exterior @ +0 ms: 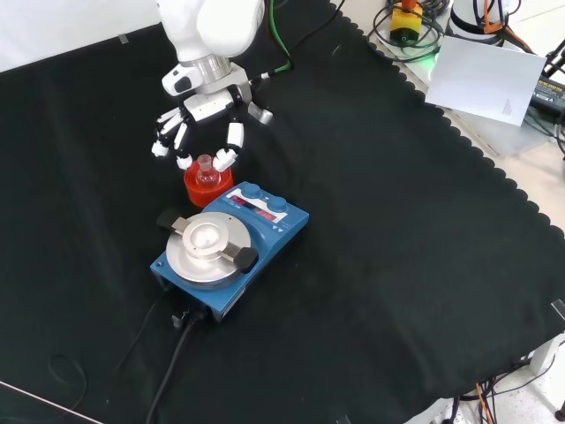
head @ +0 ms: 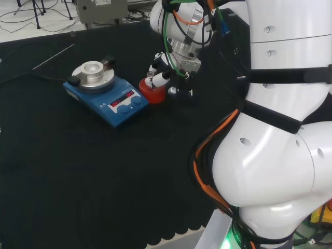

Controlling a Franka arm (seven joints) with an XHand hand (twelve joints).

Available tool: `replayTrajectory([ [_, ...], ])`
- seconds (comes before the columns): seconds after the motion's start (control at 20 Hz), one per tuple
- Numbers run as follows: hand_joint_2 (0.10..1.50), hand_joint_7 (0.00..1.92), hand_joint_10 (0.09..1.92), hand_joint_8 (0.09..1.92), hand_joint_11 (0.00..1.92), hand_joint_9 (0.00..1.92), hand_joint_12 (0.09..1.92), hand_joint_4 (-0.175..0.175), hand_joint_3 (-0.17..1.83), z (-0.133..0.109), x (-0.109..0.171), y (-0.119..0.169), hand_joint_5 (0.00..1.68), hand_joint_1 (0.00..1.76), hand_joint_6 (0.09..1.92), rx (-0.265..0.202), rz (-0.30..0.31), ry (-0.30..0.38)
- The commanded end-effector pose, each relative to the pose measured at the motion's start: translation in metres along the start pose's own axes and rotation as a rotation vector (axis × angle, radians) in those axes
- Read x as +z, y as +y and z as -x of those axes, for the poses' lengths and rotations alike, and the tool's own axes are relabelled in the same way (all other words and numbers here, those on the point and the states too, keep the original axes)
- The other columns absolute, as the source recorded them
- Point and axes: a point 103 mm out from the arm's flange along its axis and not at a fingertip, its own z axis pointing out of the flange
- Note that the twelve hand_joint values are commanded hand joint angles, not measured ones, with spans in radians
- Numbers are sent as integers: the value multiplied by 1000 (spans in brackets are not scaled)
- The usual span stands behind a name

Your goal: Pick up the round-bottom flask.

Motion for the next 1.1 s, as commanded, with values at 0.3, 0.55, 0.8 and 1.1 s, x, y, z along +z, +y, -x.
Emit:
replayTrajectory([
  [0.3,597,221,667,571,0,338,1269,51,687,-5,3,4,834,913,683,-6,4,-15],
  [0.55,609,233,667,576,0,358,1287,58,685,-10,5,4,875,912,693,-17,18,-16],
  [0.8,894,278,658,594,0,412,1337,156,295,-9,4,3,1060,1028,813,-18,51,-42],
  [1.1,993,308,650,599,2,450,1373,175,131,-13,2,4,1090,1054,835,-13,55,-62],
])
